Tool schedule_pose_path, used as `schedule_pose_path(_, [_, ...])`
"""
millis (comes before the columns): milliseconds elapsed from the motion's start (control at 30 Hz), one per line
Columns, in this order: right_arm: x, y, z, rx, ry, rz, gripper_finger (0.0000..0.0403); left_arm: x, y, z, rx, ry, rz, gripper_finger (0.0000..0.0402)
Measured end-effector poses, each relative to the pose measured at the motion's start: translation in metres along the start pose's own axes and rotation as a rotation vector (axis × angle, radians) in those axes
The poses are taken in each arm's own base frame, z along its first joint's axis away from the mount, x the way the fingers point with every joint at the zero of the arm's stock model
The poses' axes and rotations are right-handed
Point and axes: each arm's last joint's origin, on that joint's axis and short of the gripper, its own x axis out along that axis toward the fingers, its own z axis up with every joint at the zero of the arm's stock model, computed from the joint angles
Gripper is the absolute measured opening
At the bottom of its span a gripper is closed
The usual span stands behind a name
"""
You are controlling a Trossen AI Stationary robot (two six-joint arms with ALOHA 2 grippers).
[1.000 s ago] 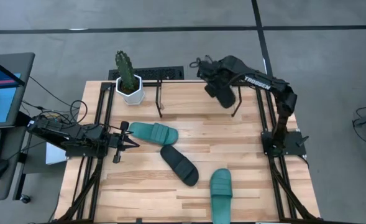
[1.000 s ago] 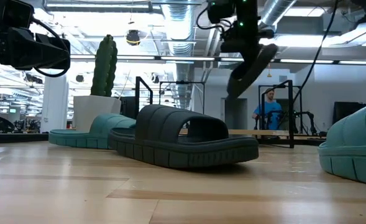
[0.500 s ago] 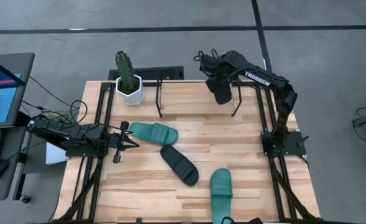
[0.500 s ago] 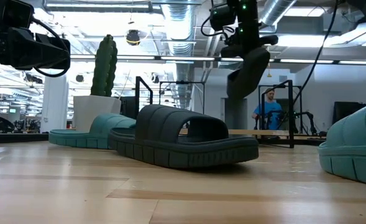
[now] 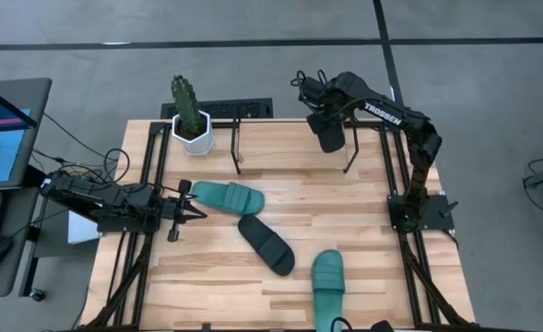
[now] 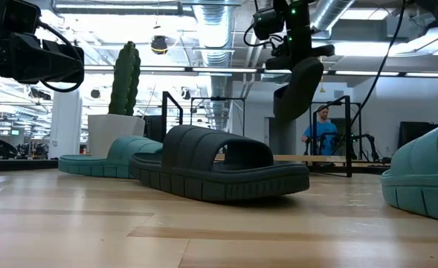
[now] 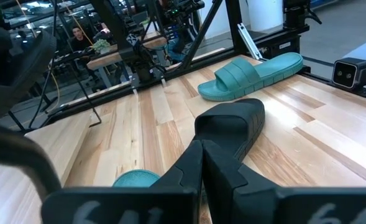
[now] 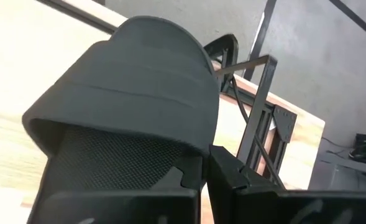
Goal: Pick and place slides into the shelf
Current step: Put the right black slide on the shelf
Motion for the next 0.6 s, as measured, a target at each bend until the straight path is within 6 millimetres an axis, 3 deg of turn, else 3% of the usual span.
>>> schedule_pose_path(333, [0.030, 0.008, -0.014, -0.058, 0.107, -0.066, 0.0000, 0.000, 0.000, 0.000, 0.003, 0.000, 0.000, 0.0000])
schedule_pose_path(600, [0.034, 0.008, -0.015, -0.057, 0.119, -0.078, 0.0000, 0.000, 0.000, 0.000, 0.002, -0.001, 0.000, 0.0000])
